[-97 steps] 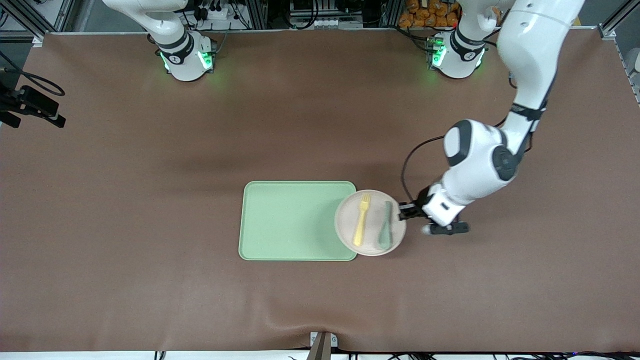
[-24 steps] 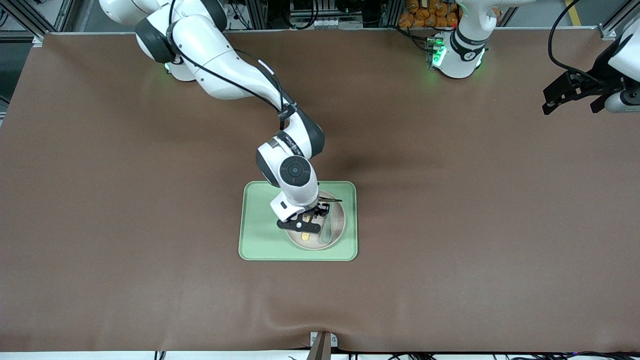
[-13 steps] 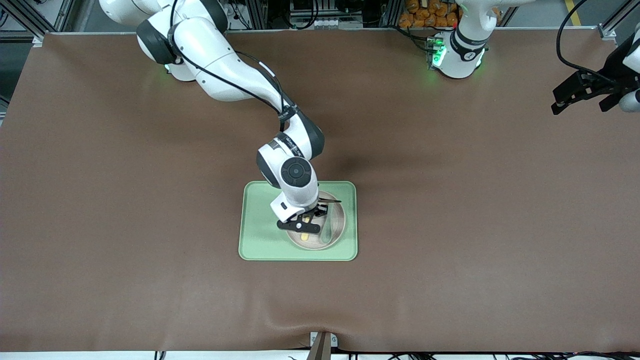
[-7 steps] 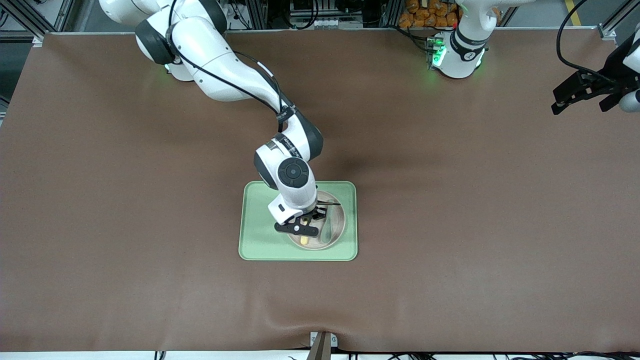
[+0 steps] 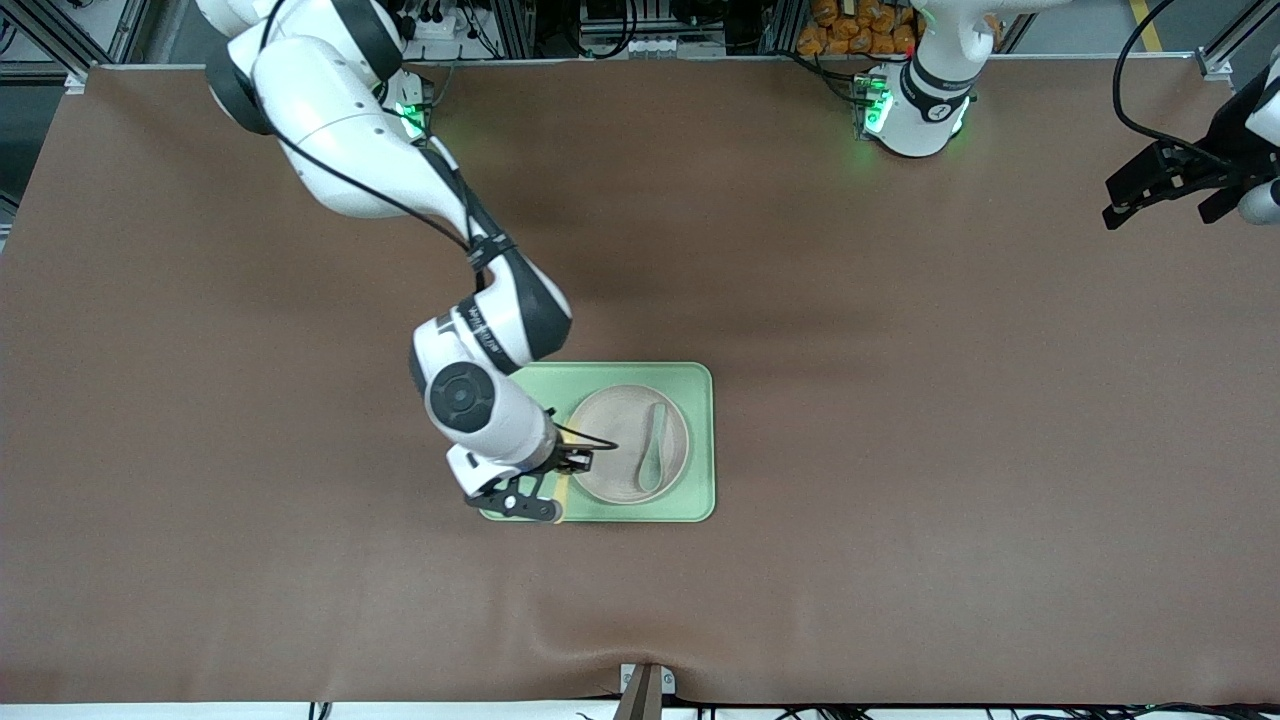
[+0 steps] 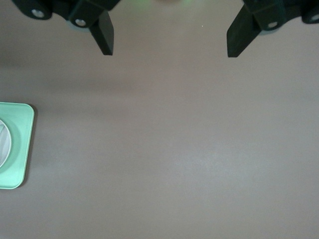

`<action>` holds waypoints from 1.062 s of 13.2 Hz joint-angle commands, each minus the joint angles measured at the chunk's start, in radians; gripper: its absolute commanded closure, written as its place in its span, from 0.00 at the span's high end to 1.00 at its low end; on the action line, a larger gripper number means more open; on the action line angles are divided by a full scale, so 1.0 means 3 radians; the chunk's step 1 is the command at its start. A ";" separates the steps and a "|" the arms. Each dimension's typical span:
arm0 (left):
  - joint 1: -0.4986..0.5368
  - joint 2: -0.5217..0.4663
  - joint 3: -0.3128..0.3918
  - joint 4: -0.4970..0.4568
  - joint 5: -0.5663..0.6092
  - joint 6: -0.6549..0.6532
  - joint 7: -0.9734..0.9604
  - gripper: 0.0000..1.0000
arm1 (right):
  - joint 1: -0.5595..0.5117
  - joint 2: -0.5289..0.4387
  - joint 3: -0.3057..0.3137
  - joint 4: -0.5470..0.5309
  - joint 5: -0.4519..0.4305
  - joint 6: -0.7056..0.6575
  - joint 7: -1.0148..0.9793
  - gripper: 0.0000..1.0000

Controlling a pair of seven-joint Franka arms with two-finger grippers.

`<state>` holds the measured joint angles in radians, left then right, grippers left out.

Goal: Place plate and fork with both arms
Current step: 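Lift the fork and set it on the tray beside the plate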

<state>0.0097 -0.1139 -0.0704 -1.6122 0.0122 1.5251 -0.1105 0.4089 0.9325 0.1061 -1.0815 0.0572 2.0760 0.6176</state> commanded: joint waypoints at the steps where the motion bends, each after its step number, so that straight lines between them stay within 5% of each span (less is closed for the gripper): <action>1: 0.0024 -0.0055 -0.0016 -0.0026 0.0046 -0.0027 0.0061 1.00 | -0.0120 -0.0209 0.0117 -0.0454 -0.0012 0.0110 -0.0192 0.01; 5: 0.0024 -0.0055 -0.0016 -0.0026 0.0046 -0.0027 0.0056 1.00 | -0.0217 -0.0383 0.0188 -0.0945 -0.0114 0.0453 -0.0249 0.01; 11: 0.0019 -0.0050 -0.0016 -0.0026 0.0046 -0.0022 0.0056 1.00 | -0.0253 -0.0388 0.0204 -0.0920 -0.0119 0.0448 -0.0254 0.03; 12: 0.0019 -0.0050 -0.0016 -0.0026 0.0041 -0.0027 0.0056 1.00 | -0.0329 -0.0393 0.0280 -0.0910 -0.0124 0.0443 -0.0249 0.15; 14: 0.0019 -0.0055 -0.0021 -0.0026 0.0041 -0.0027 0.0056 1.00 | -0.0615 -0.0409 0.0520 -0.0884 -0.0129 0.0418 -0.0249 0.85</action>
<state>0.0097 -0.1139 -0.0708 -1.6123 0.0122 1.5251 -0.1105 0.3215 0.8490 0.1773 -1.3056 0.0359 2.1994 0.5566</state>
